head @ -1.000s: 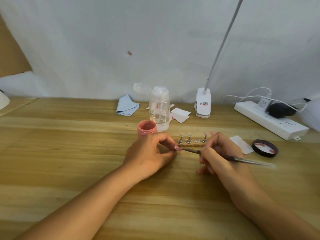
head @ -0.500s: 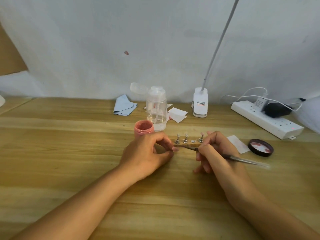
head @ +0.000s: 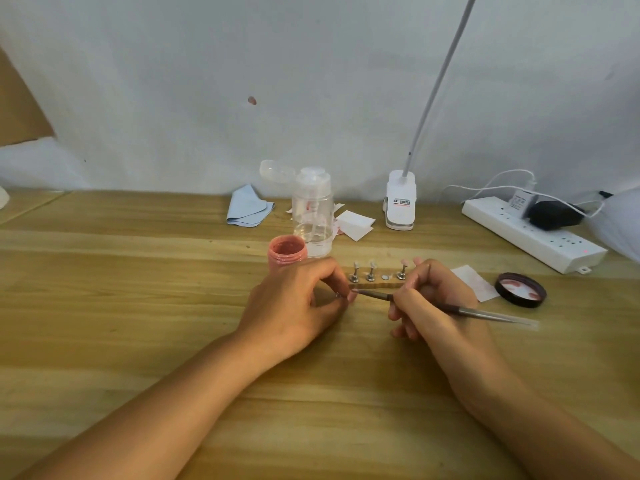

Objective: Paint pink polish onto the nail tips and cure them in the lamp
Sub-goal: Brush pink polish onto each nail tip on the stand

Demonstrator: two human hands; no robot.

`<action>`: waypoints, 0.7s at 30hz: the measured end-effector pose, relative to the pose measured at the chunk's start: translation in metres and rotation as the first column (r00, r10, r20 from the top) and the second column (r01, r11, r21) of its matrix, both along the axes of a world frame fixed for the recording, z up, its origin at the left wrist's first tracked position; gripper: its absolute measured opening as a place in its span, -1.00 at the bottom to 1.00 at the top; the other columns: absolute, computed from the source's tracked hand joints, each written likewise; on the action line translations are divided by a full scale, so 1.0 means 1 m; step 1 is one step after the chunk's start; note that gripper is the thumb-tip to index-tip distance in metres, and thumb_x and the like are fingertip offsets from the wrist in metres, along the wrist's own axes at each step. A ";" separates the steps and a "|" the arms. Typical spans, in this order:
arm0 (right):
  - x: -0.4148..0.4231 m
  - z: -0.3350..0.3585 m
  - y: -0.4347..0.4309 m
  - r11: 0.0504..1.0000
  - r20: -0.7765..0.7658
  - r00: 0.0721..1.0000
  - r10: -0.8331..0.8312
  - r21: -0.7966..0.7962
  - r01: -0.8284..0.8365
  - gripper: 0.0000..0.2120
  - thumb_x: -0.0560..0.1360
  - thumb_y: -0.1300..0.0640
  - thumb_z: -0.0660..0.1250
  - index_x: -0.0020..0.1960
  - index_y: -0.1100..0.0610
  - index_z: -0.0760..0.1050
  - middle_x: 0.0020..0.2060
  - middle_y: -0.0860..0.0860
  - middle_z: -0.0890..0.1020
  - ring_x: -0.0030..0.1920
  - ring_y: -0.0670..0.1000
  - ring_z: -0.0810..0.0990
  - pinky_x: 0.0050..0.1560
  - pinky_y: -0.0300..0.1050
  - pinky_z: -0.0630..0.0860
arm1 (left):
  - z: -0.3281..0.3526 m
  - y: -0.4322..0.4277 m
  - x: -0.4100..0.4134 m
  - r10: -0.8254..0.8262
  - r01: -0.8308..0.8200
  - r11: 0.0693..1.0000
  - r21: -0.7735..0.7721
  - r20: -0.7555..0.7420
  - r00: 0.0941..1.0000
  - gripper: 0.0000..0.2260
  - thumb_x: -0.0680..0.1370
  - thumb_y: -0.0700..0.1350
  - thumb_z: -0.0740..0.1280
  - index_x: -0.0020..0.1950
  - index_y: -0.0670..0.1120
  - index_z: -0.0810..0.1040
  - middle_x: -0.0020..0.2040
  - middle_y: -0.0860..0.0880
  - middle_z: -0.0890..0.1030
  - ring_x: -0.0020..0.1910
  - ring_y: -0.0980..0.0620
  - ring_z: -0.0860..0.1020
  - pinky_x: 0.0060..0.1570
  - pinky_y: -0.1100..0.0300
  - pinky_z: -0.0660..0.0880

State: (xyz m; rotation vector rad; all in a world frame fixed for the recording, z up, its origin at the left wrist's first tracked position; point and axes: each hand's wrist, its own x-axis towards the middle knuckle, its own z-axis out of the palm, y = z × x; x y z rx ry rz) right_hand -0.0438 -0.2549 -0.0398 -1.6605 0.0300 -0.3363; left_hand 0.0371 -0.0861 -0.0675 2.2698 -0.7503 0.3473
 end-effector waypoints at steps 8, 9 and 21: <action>0.000 -0.001 -0.001 0.999 0.003 1.000 0.009 -0.035 -0.009 -0.93 0.44 0.36 0.29 -0.12 0.34 0.40 -0.31 0.25 0.53 -0.41 -0.09 0.45 -0.36 -0.17 0.53 | -0.001 0.000 0.001 -0.019 0.019 1.000 -0.005 -0.014 1.000 -0.88 0.44 0.03 0.47 -0.17 0.17 0.54 -0.34 0.48 0.48 -0.47 0.24 0.45 -0.46 0.32 0.17; 0.000 -0.001 -0.001 1.000 0.010 1.000 0.007 -0.031 -0.007 -0.93 0.44 0.36 0.29 -0.13 0.34 0.40 -0.32 0.22 0.53 -0.41 -0.10 0.45 -0.36 -0.17 0.53 | -0.001 0.000 0.002 -0.021 0.021 1.000 -0.011 -0.019 1.000 -0.89 0.44 0.04 0.46 -0.17 0.17 0.54 -0.34 0.45 0.49 -0.47 0.22 0.45 -0.45 0.29 0.19; 0.000 0.000 -0.002 0.997 0.007 0.998 0.056 -0.047 -0.056 -0.92 0.47 0.36 0.29 -0.11 0.36 0.39 -0.32 0.17 0.54 -0.40 -0.09 0.47 -0.35 -0.16 0.49 | -0.001 0.000 0.005 -0.020 0.020 1.000 -0.009 -0.068 0.997 -0.88 0.45 0.03 0.46 -0.18 0.21 0.55 -0.32 0.41 0.53 -0.48 0.21 0.45 -0.48 0.33 0.21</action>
